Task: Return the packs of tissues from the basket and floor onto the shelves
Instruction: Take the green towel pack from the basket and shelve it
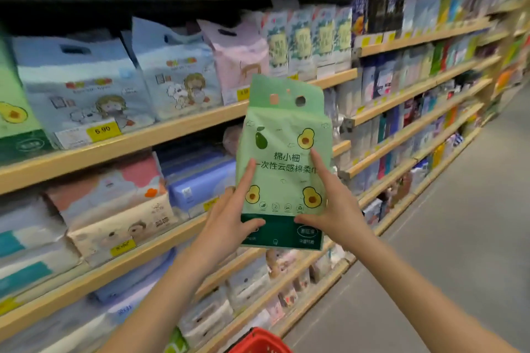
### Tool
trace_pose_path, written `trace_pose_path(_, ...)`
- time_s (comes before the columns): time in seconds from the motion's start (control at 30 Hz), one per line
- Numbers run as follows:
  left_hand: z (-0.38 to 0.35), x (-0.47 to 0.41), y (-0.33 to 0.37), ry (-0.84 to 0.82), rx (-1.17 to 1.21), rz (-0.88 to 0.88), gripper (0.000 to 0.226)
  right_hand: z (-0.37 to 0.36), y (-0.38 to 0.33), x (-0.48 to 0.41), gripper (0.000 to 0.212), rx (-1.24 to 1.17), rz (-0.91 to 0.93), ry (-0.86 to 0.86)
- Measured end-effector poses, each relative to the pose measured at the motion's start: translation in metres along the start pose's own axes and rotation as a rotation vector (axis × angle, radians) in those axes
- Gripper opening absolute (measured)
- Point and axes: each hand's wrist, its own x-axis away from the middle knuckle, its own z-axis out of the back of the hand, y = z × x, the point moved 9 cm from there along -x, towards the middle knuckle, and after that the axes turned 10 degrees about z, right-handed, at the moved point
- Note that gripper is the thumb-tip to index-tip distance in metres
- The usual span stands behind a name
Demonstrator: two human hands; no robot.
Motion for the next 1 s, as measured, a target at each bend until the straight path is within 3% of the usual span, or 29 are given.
trace_pose_path(0.17, 0.053, -0.017, 0.084, 0.177, -0.032, -0.051, 0.122, 0.087, -0.032, -0.033, 0.118, -0.013, 0.165, 0.059)
trace_pose_path(0.37, 0.112, -0.029, 0.139, 0.308, -0.055, -0.087, 0.123, 0.138, -0.072, -0.079, 0.121, -0.023, 0.327, 0.108)
trace_pose_path(0.63, 0.205, -0.056, 0.144, 0.514, -0.139, -0.088, 0.121, 0.143, -0.142, -0.163, 0.120, -0.023, 0.539, 0.144)
trace_pose_path(1.0, 0.313, -0.117, 0.152, 0.732, -0.224, -0.232, 0.118, 0.157, -0.216, -0.269, 0.122, -0.017, 0.736, 0.302)
